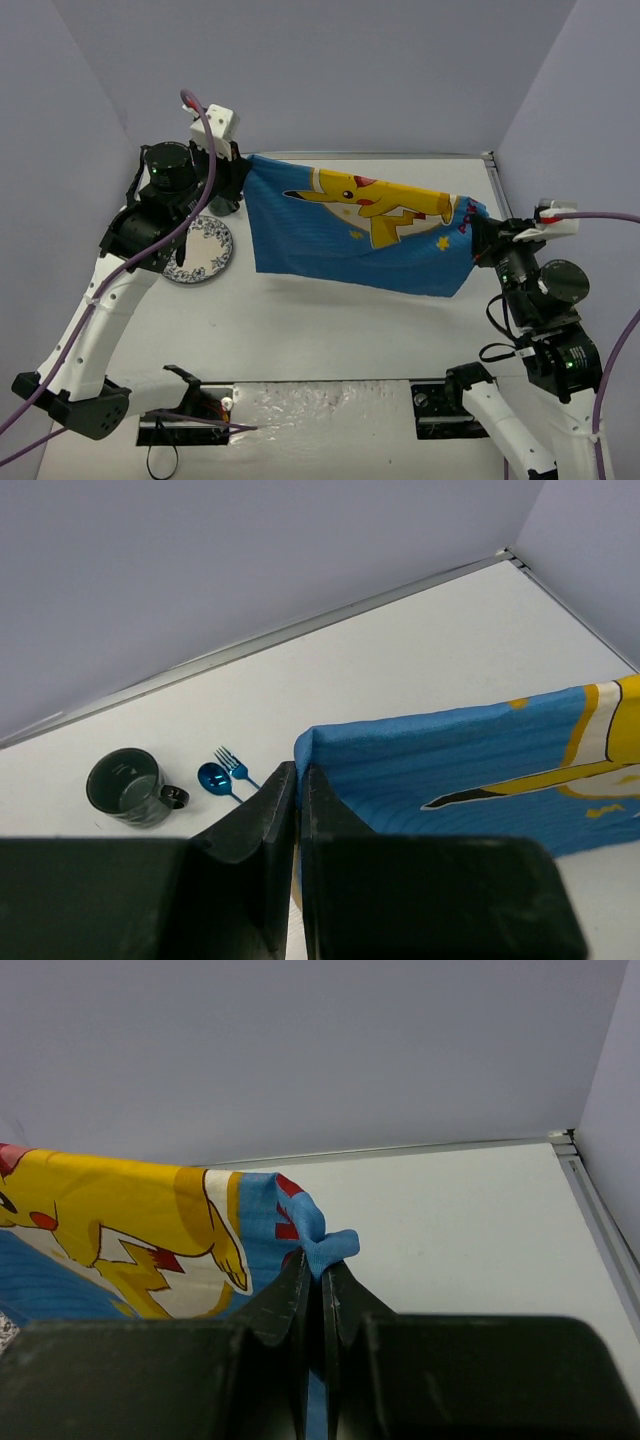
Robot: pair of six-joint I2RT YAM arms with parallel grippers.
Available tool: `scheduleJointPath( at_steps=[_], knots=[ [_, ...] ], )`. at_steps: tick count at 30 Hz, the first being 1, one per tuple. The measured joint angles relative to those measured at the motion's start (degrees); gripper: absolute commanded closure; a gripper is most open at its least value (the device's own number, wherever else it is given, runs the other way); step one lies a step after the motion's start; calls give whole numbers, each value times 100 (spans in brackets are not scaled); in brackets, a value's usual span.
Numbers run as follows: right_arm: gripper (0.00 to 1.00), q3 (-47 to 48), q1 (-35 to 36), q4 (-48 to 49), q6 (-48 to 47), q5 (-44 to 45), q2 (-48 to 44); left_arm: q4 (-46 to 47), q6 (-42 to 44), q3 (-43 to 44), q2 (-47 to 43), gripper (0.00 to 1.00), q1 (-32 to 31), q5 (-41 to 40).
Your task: Set the dinner table for one person
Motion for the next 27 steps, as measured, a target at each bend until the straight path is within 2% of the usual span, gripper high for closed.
scheduleJointPath(
  at_steps=[4, 8, 11, 18, 22, 27],
  knots=[
    [100, -124, -1, 79, 160, -16, 16, 37, 35, 21, 10, 100, -10, -76],
    [100, -404, -4, 101, 494, 356, 408, 207, 46, 150, 556, 100, -5, -155],
    [100, -738, -4, 99, 805, 856, 870, 458, 46, 347, 1323, 100, -5, -169],
    [100, -1412, -188, 95, 1363, 1769, 2215, 775, 15, 1081, 3814, 100, -5, -20],
    [100, -1620, -634, 356, 1544, 1823, 2857, 836, -41, 1641, 4996, 100, -13, 135],
    [100, -1731, -1148, 890, 1637, 1731, 3362, 899, -86, 2346, 5877, 100, -97, 274]
  ],
)
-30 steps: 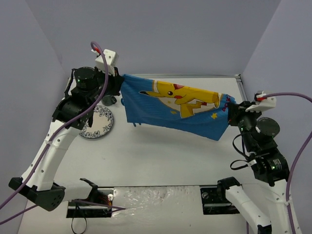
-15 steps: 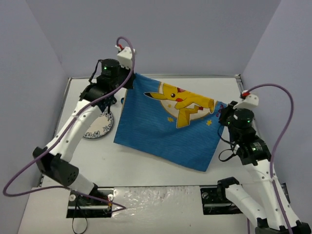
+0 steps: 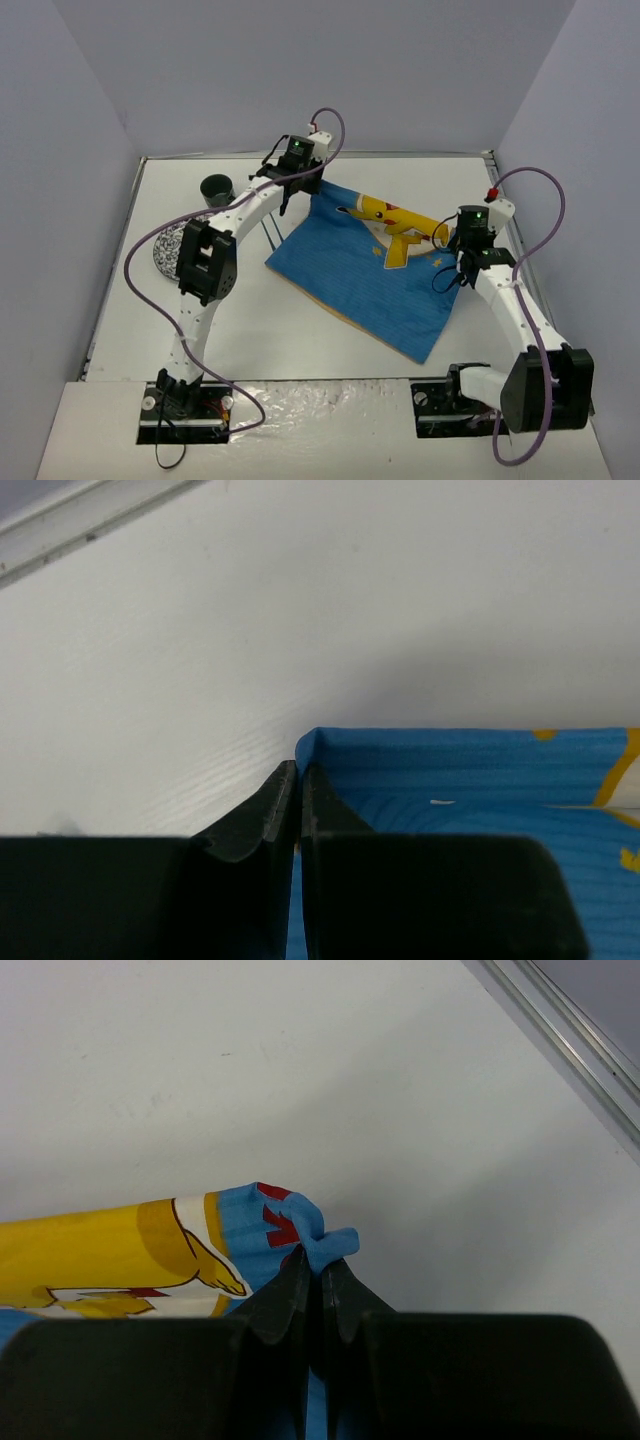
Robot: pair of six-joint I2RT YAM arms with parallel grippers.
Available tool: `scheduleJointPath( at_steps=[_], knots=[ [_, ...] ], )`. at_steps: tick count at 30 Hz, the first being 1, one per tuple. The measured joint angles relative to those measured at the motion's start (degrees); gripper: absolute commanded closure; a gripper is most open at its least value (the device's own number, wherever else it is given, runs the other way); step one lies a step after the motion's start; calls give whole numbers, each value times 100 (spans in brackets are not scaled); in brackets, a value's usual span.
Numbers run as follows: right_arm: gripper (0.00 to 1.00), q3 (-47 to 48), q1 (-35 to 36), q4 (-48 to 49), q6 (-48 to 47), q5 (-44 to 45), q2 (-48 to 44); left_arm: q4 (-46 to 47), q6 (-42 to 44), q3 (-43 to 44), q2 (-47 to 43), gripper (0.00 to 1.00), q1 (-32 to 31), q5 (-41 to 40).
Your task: Set the dinner table for one person
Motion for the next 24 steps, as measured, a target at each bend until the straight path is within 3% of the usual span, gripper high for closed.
scheduleJointPath(
  at_steps=[9, 12, 15, 19, 21, 24],
  knots=[
    [100, 124, -647, 745, 166, -194, 1311, 541, -39, 1434, 1086, 100, -83, 184],
    [96, 320, -731, 885, 205, -202, 1685, 767, -39, 1825, 1481, 100, -83, 185],
    [84, 522, -818, 976, 236, -197, 2030, 890, -39, 2210, 1902, 100, -81, 169],
    [52, 619, -948, 1004, 175, -28, 2308, 1016, -28, 2511, 2307, 74, -65, -33],
    [42, 631, -1027, 970, 113, 109, 2350, 1065, -18, 2575, 2418, 50, -33, -166],
    [33, 738, -1095, 865, 17, 277, 2359, 1086, -2, 2583, 2451, 27, 32, -326]
  ],
)
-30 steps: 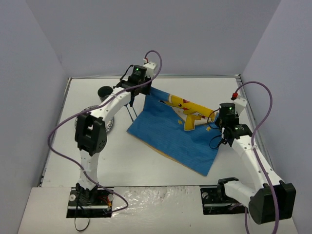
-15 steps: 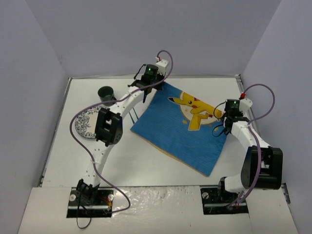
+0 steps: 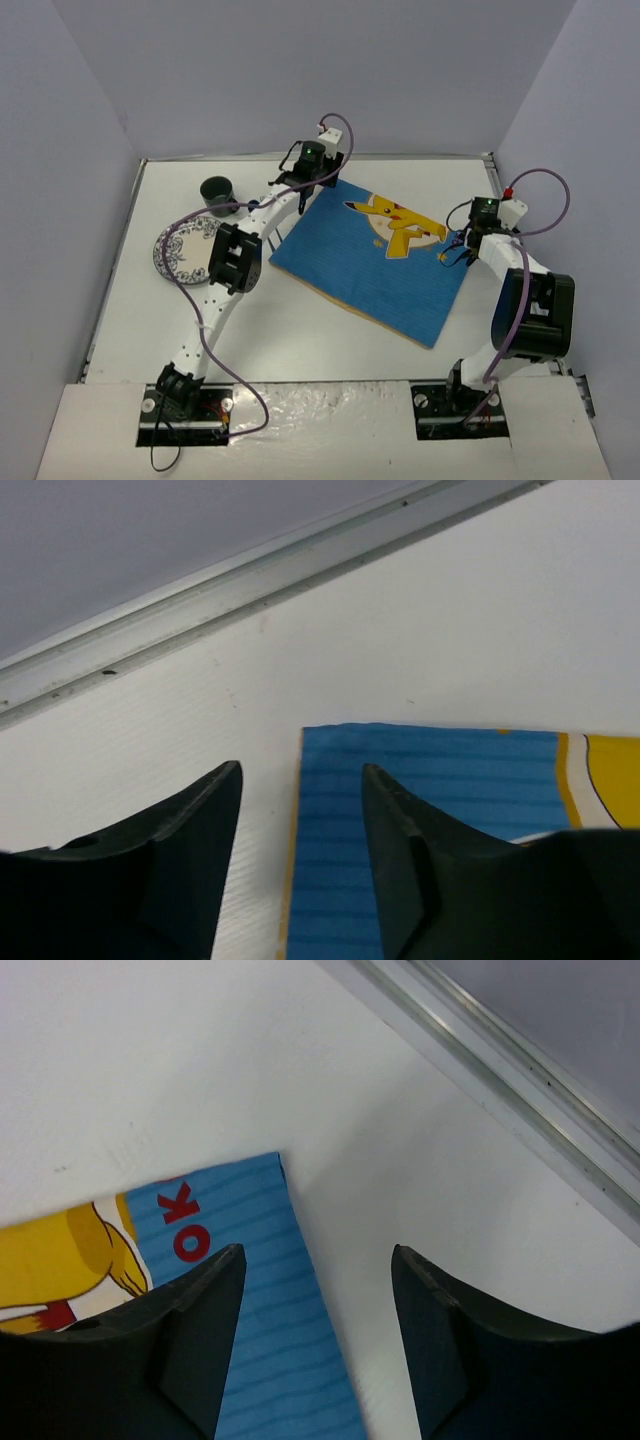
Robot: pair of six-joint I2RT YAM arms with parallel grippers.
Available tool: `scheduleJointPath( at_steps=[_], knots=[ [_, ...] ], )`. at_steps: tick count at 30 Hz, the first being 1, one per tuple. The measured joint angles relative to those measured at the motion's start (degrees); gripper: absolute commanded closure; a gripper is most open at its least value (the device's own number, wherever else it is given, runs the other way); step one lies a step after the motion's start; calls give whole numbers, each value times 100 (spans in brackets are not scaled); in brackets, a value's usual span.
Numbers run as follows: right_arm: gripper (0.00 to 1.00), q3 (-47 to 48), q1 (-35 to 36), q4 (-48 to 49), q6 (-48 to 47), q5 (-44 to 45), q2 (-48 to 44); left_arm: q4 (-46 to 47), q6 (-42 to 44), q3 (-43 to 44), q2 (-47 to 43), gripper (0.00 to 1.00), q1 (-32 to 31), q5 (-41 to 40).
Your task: Set the dinner table for one person
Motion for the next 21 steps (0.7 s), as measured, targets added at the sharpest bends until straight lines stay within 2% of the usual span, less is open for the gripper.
scheduleJointPath(
  at_steps=[2, 4, 9, 12, 17, 21],
  knots=[
    [31, 104, -4, -63, -61, 50, -46, 11, 16, 1, -38, 8, 33, -107],
    [30, 172, 9, -91, -133, -6, -180, 23, 18, -94, -167, 3, 54, -204],
    [25, 207, 186, -89, -361, -604, -782, -267, -25, -815, -1176, 3, 41, -396],
    [23, 220, 539, -56, -508, -946, -968, -436, -182, -1447, -2127, 3, -31, -587],
    [15, 162, 1054, 46, -681, -1506, -907, -551, -867, -2790, -3718, 3, -279, -971],
    [15, 164, 1055, 174, -819, -1779, -524, -509, -1299, -3864, -4364, 3, -540, -1156]
  ],
)
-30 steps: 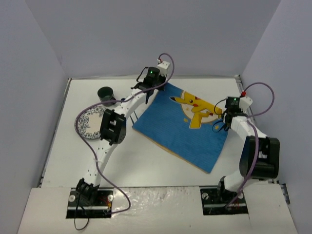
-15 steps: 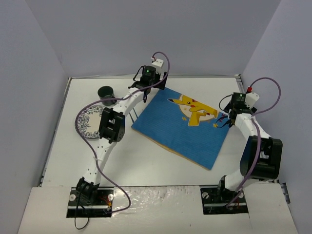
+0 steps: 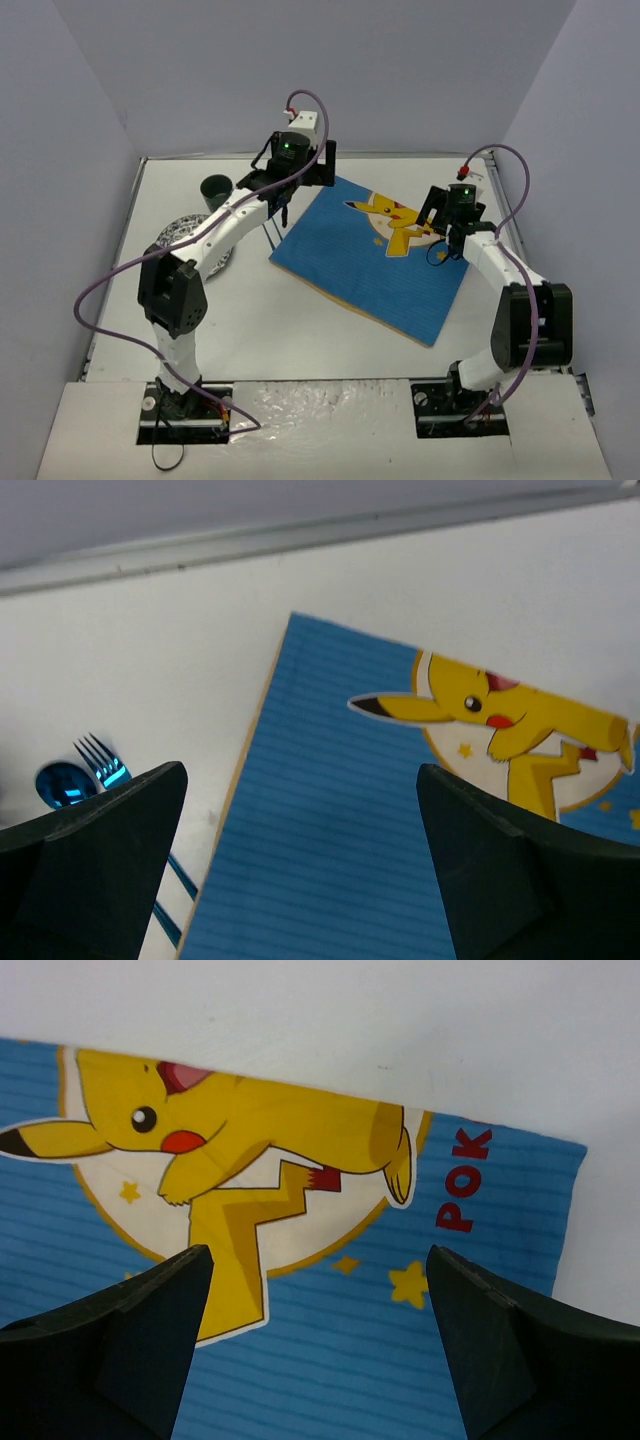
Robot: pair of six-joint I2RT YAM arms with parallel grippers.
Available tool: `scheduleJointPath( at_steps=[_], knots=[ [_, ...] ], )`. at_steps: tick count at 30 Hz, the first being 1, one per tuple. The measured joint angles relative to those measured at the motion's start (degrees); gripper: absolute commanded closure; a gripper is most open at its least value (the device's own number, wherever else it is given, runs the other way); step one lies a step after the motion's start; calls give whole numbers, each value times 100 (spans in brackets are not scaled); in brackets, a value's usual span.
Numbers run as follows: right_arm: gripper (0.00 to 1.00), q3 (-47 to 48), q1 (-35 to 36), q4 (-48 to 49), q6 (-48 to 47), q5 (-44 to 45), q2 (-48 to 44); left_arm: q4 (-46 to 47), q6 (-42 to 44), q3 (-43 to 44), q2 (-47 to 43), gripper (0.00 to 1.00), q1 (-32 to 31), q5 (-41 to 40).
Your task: Set the dinner table for one person
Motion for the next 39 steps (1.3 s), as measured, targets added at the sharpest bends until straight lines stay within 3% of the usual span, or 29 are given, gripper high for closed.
scheduleJointPath(
  at_steps=[5, 12, 26, 39],
  knots=[
    [16, 17, -73, 141, -167, -223, 658, -105, -279, -835, 251, 3, -244, -64],
    [16, 41, -141, 360, -141, -376, 1424, -284, -483, -1172, 1095, 3, -229, -107],
    [16, -225, -701, 937, 440, -322, 1551, -150, -745, -787, 1746, 3, -162, -54],
    [16, -375, -1085, 876, 650, -81, 1402, -58, -896, -169, 2147, 3, -113, 214]
  ],
)
